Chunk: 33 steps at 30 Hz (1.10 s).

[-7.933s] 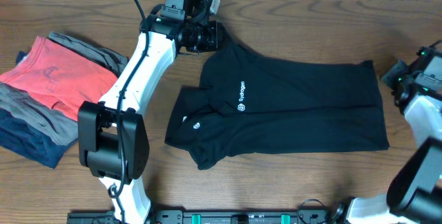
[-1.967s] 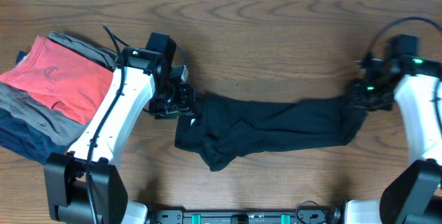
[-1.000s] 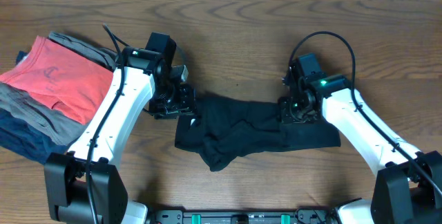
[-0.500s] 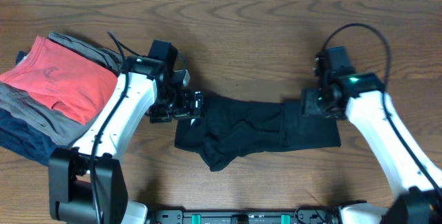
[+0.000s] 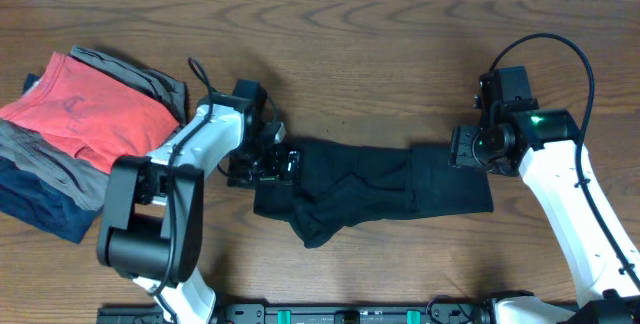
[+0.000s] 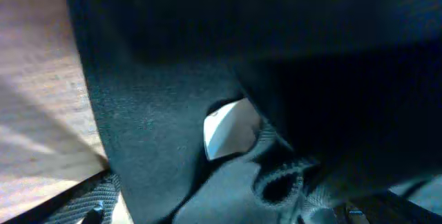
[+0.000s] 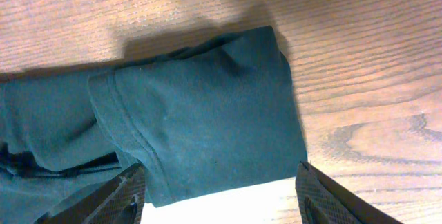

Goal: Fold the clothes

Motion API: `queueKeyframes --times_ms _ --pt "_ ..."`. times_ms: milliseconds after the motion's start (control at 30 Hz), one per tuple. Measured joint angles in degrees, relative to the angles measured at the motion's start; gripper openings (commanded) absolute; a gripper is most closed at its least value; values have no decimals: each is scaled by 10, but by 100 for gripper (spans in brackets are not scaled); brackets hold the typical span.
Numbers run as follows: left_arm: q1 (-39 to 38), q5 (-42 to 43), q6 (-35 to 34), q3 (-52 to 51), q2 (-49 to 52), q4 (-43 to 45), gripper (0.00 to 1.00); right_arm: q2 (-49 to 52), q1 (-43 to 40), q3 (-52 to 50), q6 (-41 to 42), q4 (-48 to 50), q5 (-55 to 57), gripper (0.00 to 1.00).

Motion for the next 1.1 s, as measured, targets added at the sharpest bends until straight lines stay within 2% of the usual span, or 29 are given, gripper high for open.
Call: queueKeyframes --times_ms 100,133,367,433,467,600,733,900,1100 --pt "-3 -1 0 5 6 -4 99 0 0 0 0 0 0 68" --pt "-4 -1 0 8 8 -7 97 0 0 0 0 0 0 68" --pt "-37 21 1 10 25 -5 34 0 0 0 0 0 0 68" --pt "-44 28 4 8 30 -4 13 0 0 0 0 0 0 68" --pt "-44 29 5 7 32 -2 6 0 0 0 0 0 0 68" --pt "-37 41 11 9 35 -14 6 0 0 0 0 0 0 68" --pt "-17 16 8 21 35 -80 6 0 0 0 0 0 2 68" --pt "39 -51 -3 87 26 -188 6 0 0 0 0 -4 27 68" --pt "101 -81 -25 171 -12 -266 6 0 -14 0 0 -14 52 68"
